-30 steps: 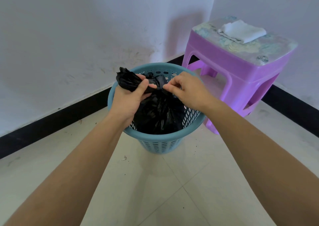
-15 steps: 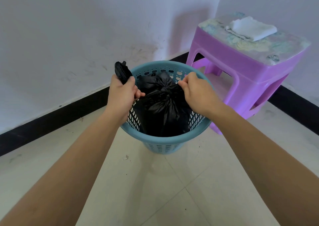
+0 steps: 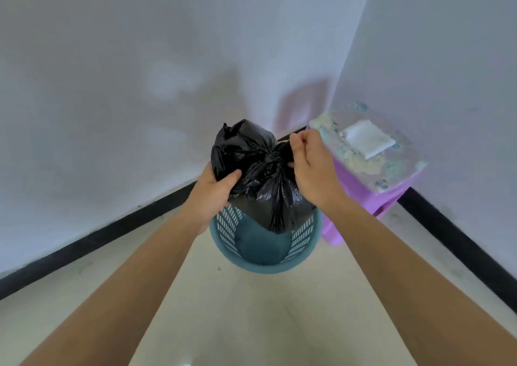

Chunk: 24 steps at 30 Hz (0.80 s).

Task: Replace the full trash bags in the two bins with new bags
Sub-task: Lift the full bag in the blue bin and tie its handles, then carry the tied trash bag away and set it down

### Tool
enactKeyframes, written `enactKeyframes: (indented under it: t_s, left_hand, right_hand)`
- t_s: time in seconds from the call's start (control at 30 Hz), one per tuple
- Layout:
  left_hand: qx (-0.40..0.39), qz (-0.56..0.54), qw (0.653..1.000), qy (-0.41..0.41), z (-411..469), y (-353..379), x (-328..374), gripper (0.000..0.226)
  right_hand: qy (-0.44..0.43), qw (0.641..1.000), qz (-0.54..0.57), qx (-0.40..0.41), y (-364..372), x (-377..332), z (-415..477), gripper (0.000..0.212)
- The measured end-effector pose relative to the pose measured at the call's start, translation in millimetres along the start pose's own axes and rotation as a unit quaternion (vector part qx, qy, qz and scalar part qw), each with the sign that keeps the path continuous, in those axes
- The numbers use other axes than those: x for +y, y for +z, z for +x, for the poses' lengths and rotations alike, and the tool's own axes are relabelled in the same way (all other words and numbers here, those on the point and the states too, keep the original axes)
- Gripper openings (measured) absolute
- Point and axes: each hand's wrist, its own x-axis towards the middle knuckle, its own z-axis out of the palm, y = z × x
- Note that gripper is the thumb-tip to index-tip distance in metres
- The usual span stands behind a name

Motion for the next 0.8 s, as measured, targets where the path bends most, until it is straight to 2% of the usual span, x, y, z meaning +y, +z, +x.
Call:
enactKeyframes:
  t_s: [0.2,0.4,0.5,0.57,0.67,0.8]
  left_hand:
    - [0.016,0.025,0.998,0.047,-95.9,-59.1,188.5,0.061]
    - [0.047,0.028,0.993,0.101,-221.1,-146.0,416.3,0.058]
    - [0.072,-0.001,0.988,0.136,-292.3,-194.7,508.2,0.056]
    - [0.085,-0.037,0.983,0.161,-338.6,-216.5,544.6,0.05]
    - [0.118,-0.068,0.974,0.181,-399.8,-238.0,556.7,0.045]
    - [0.215,-0.08,0.957,0.178,-474.0,-261.7,524.1,0.068]
  right_hand:
    - [0.008,1.0,0.016,-0.006,-75.4,-192.9,5.5,0.022]
    - [-0.028,0.997,0.027,-0.066,-164.3,-449.1,4.0,0.027]
    - [-0.066,0.991,0.025,-0.113,-207.3,-568.5,-3.2,0.031]
    - [-0.1,0.983,0.015,-0.151,-220.8,-626.7,-12.3,0.043]
    - [-0.169,0.963,-0.01,-0.208,-216.4,-680.6,-33.6,0.058]
    - [-0.274,0.919,0.037,-0.283,-173.1,-710.2,-70.7,0.052]
